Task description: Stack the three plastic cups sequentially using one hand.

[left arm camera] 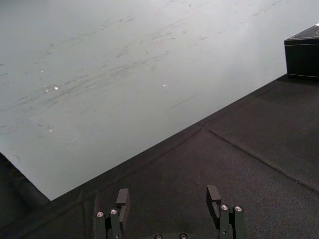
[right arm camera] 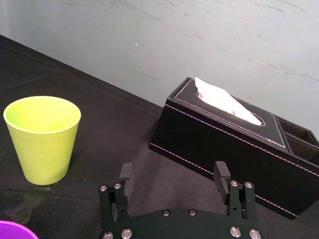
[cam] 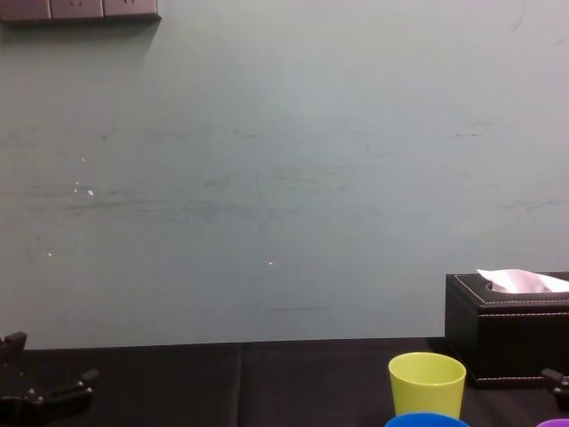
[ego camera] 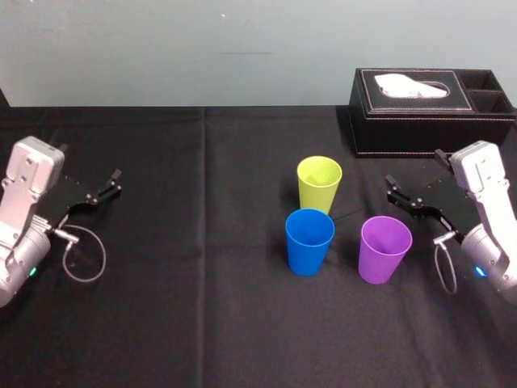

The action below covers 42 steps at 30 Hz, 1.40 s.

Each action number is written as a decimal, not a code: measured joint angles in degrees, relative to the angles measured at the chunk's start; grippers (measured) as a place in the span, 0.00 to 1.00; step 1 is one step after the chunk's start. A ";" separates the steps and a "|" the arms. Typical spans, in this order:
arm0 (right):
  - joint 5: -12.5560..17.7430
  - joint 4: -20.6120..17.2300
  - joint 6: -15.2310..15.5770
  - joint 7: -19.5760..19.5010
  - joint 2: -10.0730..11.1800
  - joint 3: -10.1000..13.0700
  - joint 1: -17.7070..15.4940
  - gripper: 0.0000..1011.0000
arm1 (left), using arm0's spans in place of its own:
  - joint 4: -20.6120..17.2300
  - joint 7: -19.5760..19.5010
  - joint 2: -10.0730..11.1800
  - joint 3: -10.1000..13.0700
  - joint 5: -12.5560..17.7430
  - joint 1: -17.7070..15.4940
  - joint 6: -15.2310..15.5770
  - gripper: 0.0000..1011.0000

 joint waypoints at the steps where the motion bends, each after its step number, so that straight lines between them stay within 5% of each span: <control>1: 0.00 0.00 0.00 0.00 0.00 0.00 0.00 0.99 | 0.00 0.00 0.00 0.00 0.00 0.00 0.00 1.00; 20: -0.01 0.00 0.00 0.01 0.00 0.01 0.00 0.99 | 0.00 0.00 0.00 0.00 0.00 0.00 0.00 1.00; 30: -0.16 -0.48 -2.14 0.08 -0.55 2.89 -1.61 0.99 | 0.00 0.00 0.00 0.00 0.00 0.00 0.00 1.00; 42: 5.33 -8.29 -0.57 3.34 2.98 8.84 -8.68 0.99 | 0.00 0.00 0.00 0.00 0.00 0.00 0.00 1.00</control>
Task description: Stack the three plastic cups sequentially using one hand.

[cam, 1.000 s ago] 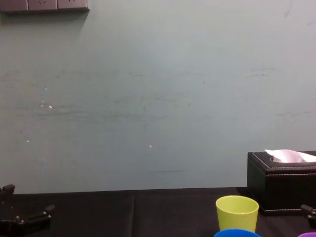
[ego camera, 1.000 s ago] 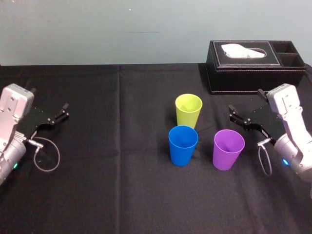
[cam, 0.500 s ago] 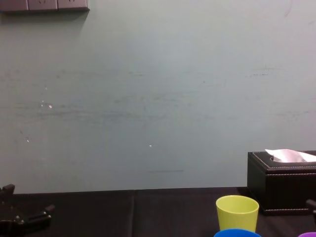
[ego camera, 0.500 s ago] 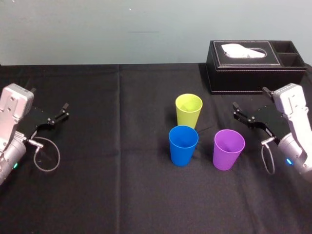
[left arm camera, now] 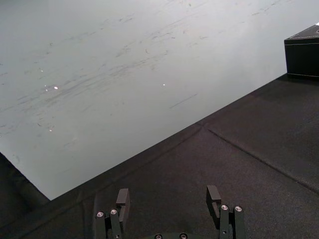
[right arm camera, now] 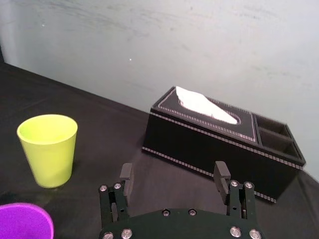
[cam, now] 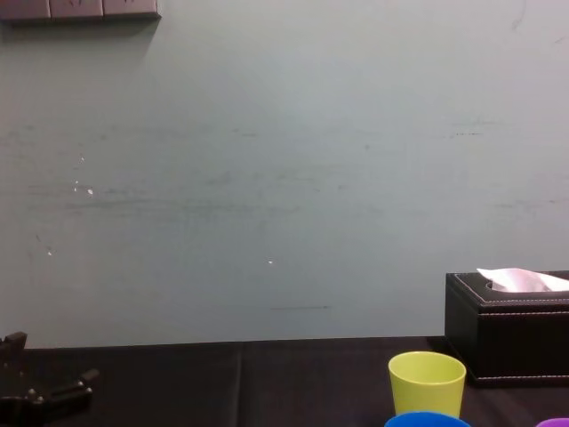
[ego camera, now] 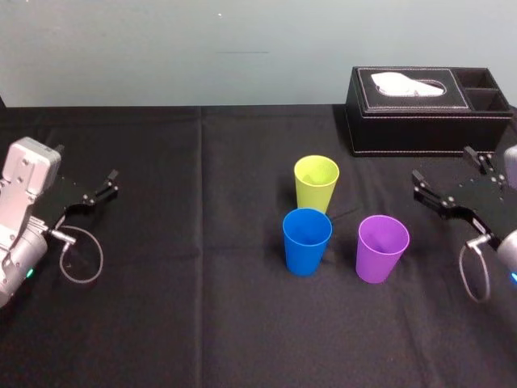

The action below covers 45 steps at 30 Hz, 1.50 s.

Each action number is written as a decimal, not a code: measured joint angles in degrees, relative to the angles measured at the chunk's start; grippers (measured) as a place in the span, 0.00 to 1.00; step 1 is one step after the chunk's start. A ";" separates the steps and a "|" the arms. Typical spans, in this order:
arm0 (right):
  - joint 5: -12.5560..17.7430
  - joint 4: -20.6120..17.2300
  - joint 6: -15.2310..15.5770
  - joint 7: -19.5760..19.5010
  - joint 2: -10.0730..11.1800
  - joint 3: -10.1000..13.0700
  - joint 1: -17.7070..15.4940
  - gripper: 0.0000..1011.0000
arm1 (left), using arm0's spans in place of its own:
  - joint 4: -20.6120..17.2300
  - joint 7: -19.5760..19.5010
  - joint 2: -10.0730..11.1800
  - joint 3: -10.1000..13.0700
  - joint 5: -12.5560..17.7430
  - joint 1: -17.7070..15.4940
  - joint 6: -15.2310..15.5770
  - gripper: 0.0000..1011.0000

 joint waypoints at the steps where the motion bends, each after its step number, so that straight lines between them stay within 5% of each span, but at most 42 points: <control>1: 1.12 -1.16 0.68 0.68 0.63 0.94 -1.30 0.99 | 0.00 0.00 0.00 0.00 0.00 0.00 0.00 1.00; 15: 8.53 -11.49 7.60 5.66 6.77 7.93 -15.32 0.99 | 0.00 0.00 0.00 0.00 0.00 0.00 0.00 1.00; 24: 10.25 -14.02 6.80 9.37 7.12 9.44 -22.33 0.99 | 0.00 0.00 0.00 0.00 0.00 0.00 0.00 1.00; 34: 7.81 -14.16 0.54 13.07 3.86 7.44 -22.50 0.99 | 0.00 0.00 0.00 0.00 0.00 0.00 0.00 1.00; 45: 4.96 -11.67 -0.56 13.17 -0.60 5.68 -19.42 0.99 | 0.00 0.00 0.00 0.00 0.00 0.00 0.00 1.00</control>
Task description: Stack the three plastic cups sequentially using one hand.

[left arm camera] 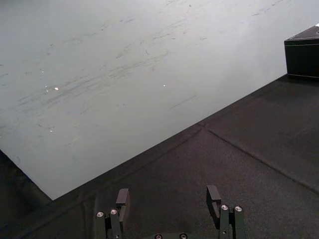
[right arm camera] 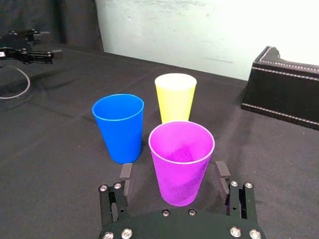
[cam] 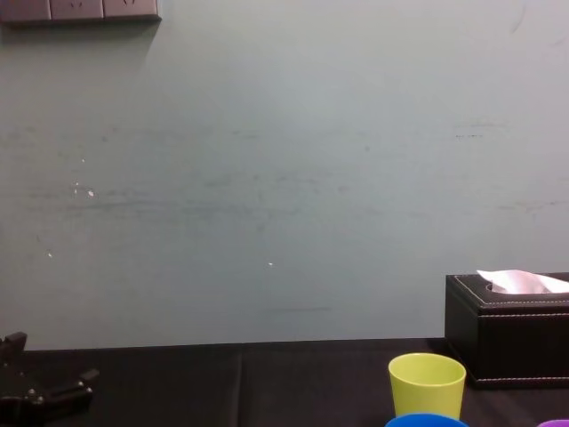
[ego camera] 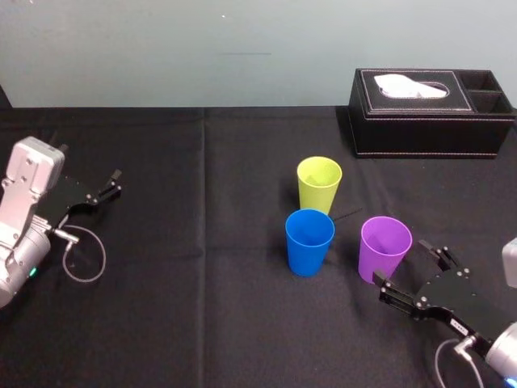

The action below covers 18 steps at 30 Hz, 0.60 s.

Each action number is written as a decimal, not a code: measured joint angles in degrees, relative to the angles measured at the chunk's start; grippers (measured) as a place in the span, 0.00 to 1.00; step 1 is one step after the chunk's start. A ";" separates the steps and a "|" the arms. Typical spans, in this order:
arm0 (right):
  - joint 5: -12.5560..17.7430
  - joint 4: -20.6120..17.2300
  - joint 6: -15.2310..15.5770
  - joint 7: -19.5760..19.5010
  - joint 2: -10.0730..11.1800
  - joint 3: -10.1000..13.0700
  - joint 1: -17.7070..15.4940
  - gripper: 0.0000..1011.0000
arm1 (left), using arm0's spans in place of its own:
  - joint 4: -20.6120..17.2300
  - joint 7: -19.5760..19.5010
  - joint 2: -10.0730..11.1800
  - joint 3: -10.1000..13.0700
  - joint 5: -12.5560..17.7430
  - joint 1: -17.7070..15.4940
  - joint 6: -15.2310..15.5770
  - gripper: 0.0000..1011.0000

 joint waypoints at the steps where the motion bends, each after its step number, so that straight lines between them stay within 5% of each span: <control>1: -0.04 0.24 0.14 0.00 -0.32 -0.08 0.21 0.99 | 0.00 0.00 0.00 0.00 0.00 0.00 0.00 1.00; 18: -2.64 4.49 0.84 0.03 -5.55 -0.72 4.03 0.99 | 0.00 0.00 0.00 0.00 0.00 0.00 0.00 1.00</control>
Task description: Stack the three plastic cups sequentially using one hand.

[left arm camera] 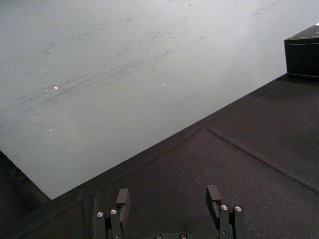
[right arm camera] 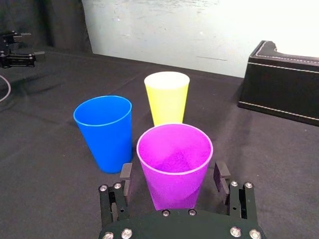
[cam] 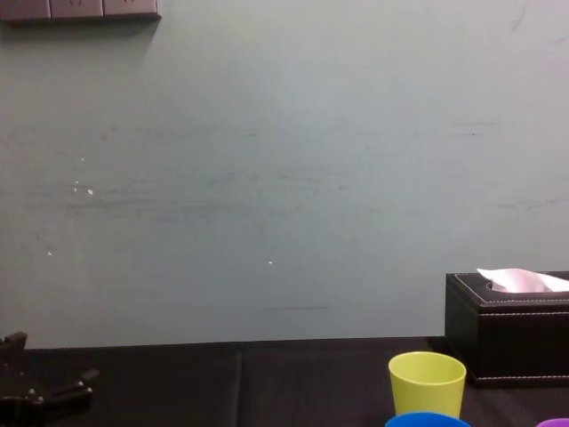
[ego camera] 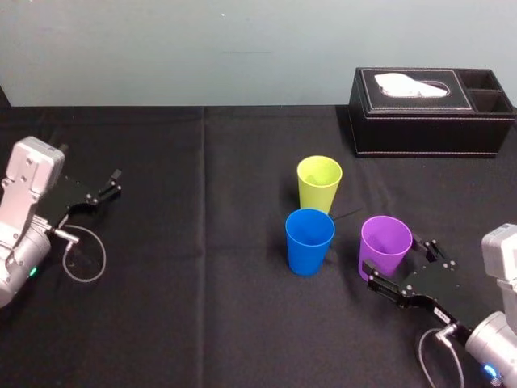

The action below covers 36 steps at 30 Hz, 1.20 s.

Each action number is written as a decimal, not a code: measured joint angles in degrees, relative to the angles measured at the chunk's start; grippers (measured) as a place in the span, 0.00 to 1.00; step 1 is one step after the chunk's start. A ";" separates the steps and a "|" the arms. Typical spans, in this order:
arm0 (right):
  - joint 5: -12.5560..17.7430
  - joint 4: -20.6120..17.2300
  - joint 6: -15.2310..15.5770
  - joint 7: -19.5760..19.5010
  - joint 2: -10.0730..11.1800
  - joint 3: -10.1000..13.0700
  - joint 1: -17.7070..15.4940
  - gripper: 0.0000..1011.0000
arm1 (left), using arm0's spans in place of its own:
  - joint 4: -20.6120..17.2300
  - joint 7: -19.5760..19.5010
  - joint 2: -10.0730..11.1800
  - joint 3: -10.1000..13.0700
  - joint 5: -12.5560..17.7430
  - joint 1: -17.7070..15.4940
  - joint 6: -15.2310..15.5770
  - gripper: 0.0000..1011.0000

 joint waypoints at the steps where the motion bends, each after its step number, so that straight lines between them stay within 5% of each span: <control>1: -0.19 0.33 0.00 0.20 -0.39 -0.05 0.33 0.99 | 0.00 0.00 0.00 0.00 0.00 0.00 0.00 1.00; 27: -3.79 4.42 1.15 3.22 -5.13 0.67 5.45 0.99 | 0.00 0.00 0.00 0.00 0.00 0.00 0.00 1.00; 36: -3.79 4.38 1.17 3.21 -5.05 0.69 5.38 0.99 | 0.00 0.00 0.00 0.00 0.00 0.00 0.00 1.00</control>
